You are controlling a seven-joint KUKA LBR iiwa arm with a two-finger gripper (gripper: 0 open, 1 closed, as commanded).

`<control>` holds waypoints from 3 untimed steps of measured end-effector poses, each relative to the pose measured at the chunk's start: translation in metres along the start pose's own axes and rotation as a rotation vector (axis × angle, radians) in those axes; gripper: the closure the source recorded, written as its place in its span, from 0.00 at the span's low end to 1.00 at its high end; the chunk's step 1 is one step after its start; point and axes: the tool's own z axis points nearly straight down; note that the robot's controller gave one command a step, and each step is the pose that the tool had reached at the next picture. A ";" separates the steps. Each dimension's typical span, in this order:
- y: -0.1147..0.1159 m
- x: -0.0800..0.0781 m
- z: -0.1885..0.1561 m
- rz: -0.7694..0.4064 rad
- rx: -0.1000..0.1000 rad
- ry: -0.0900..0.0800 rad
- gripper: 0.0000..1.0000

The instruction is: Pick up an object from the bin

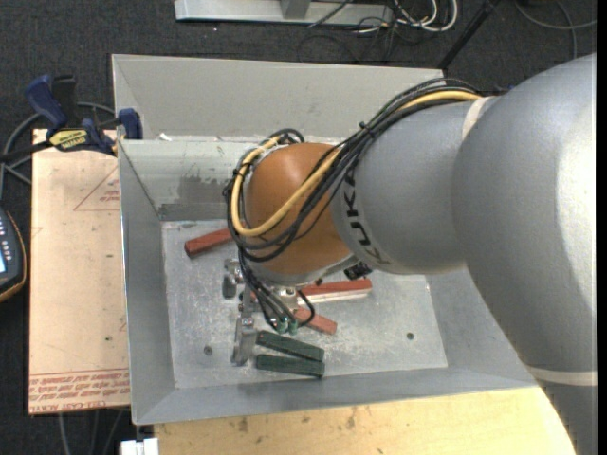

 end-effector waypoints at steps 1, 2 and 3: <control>-0.081 -0.053 0.056 0.190 -0.003 -0.010 0.00; -0.085 -0.047 0.026 0.291 -0.003 -0.010 0.00; -0.096 -0.067 0.018 0.476 -0.003 -0.011 0.00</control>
Offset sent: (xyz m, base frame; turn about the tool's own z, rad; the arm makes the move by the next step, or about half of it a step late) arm 0.0516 -0.0809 -0.0576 0.1883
